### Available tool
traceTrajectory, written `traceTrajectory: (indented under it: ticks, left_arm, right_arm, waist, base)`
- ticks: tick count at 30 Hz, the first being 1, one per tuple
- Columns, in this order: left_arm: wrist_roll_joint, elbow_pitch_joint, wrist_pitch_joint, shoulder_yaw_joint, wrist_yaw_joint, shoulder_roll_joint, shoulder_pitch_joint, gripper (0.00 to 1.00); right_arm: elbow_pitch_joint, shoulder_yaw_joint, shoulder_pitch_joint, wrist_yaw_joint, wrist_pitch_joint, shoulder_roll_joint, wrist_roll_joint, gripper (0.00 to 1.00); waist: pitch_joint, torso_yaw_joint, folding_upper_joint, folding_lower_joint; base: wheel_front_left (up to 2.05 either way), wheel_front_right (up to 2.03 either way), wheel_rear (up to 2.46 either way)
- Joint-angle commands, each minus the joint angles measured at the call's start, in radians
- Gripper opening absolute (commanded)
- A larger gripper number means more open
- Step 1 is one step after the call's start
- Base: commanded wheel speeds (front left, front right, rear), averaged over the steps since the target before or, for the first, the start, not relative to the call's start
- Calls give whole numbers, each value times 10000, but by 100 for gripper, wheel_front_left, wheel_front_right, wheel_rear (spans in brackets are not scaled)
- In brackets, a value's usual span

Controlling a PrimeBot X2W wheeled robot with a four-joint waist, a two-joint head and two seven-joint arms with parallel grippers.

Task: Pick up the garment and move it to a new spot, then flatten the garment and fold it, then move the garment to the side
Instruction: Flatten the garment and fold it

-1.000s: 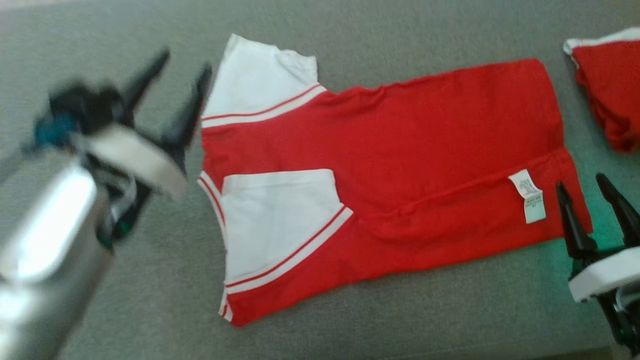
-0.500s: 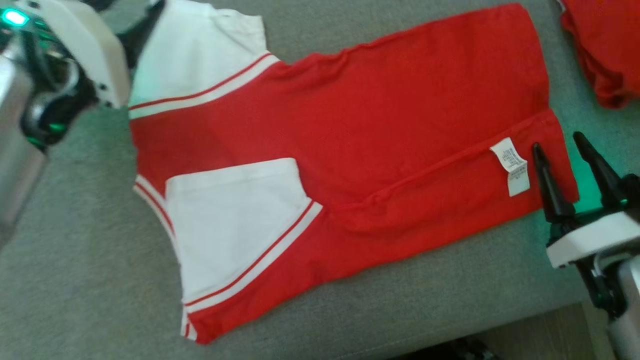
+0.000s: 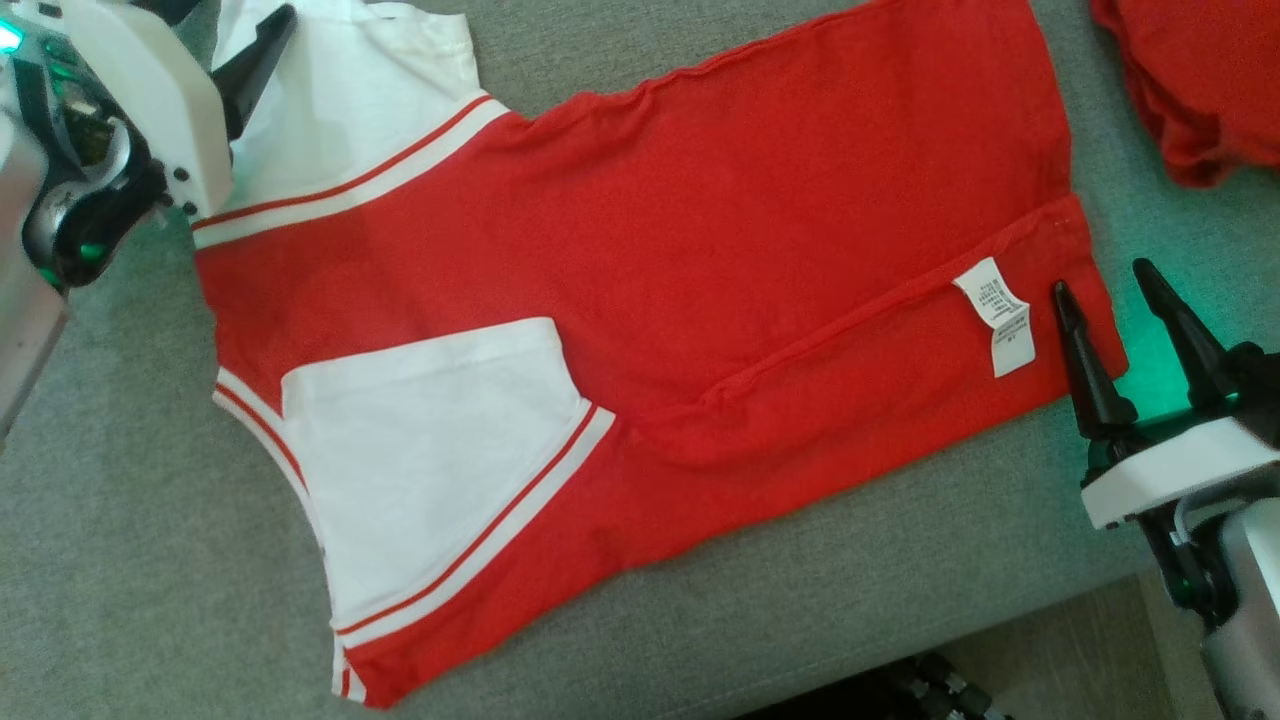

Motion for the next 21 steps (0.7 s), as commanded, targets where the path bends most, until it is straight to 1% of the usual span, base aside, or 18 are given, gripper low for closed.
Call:
traceTrajectory:
  ticks: [1,3,4,5,6,7,8,12,16,18,21]
  left_arm:
    - [-92,-137,-128,288,18,465,-587,100]
    - [-213,-94,-192,120,18,466,-706,99]
    - [-266,-67,-228,37,18,475,-765,91]
    - [-318,-51,-265,-52,18,486,-818,45]
    - [-386,-46,-300,-140,18,497,-864,29]
    - [-459,-53,-362,-212,18,507,-913,16]
    - [-565,-64,-416,-278,18,514,-949,0]
    - [-912,-69,-482,-585,18,575,-1100,0]
    - [-981,-135,-854,-871,18,698,-1314,0]
    - [-965,-185,-1134,-1022,18,754,-1413,0]
    - [-955,-279,-1484,-1266,18,828,-1591,0]
  right_arm:
    - [-175,113,-7,-9,-126,-221,26,100]
    - [-161,113,-30,-9,-133,-228,11,100]
    - [-154,114,-37,-9,-133,-229,-1,100]
    - [-149,112,-40,-9,-133,-230,-9,100]
    - [-142,107,-43,-9,-130,-232,-15,100]
    - [-135,102,-45,-9,-129,-234,-19,100]
    - [-126,99,-51,-9,-129,-235,-23,100]
    - [-94,81,-103,-9,-102,-222,-25,100]
    - [-274,45,-379,-9,-109,-302,88,100]
    - [-416,66,-668,-9,12,-355,327,100]
    - [-573,332,-1384,-9,518,-539,876,100]
  waist:
    - [15,-7,0,0]
    - [42,-16,0,0]
    - [53,-19,0,0]
    - [63,-21,0,0]
    - [73,-21,0,0]
    - [85,-23,0,0]
    - [96,-23,0,0]
    - [105,2,0,0]
    - [49,54,0,0]
    - [-6,83,0,0]
    - [-67,132,0,0]
  base:
    - [0,0,0]
    - [0,0,0]
    - [0,0,0]
    - [0,0,0]
    - [0,0,0]
    - [0,0,0]
    - [0,0,0]
    - [0,0,0]
    - [0,0,0]
    - [0,0,0]
    - [0,0,0]
